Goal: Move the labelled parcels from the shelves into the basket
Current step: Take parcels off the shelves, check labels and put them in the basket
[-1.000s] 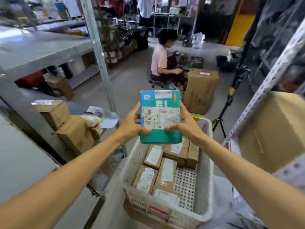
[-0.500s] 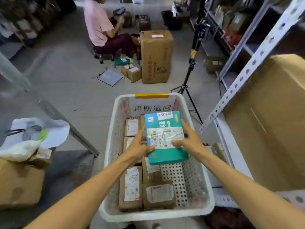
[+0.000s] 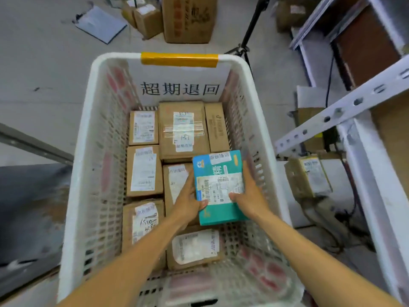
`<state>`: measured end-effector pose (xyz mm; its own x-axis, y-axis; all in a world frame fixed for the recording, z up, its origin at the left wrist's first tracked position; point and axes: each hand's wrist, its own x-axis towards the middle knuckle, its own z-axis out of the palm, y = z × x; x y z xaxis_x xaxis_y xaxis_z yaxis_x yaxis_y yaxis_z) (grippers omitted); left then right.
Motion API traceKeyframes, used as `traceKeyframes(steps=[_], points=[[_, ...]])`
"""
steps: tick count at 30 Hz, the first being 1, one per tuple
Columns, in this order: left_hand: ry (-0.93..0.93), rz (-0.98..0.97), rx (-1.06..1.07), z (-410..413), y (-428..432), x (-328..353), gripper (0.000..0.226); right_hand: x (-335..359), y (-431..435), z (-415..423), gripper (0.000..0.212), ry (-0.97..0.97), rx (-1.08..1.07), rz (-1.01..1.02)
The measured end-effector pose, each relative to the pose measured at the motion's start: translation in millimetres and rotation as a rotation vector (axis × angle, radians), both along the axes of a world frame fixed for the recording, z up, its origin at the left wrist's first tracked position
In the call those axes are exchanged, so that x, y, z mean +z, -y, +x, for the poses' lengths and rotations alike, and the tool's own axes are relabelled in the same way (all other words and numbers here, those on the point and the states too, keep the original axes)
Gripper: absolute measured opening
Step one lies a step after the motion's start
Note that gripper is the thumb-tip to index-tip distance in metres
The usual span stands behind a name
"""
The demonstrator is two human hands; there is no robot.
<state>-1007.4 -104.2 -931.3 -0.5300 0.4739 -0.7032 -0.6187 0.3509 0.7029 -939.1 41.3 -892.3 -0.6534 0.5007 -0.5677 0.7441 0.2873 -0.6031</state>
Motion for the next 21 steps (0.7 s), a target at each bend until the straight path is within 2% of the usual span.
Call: traceKeyframes(steps=[3,8,11,15,21], points=[[-0.009,-0.020,-0.026,0,-6,-20,0.091,-26,4,6,0.096,0.099,0.090,0.117],[-0.027,-0.036,-0.049,-9,-6,-49,0.092,-52,11,7,0.088,0.082,0.102,0.145],[-0.036,-0.019,-0.010,-13,1,-61,0.092,-60,17,2,0.083,0.008,0.123,0.210],[-0.059,-0.024,0.008,-10,5,-70,0.091,-67,18,-3,0.080,-0.036,0.079,0.201],[-0.120,-0.004,-0.053,2,-2,-69,0.095,-69,-5,3,0.087,-0.021,0.056,0.155]])
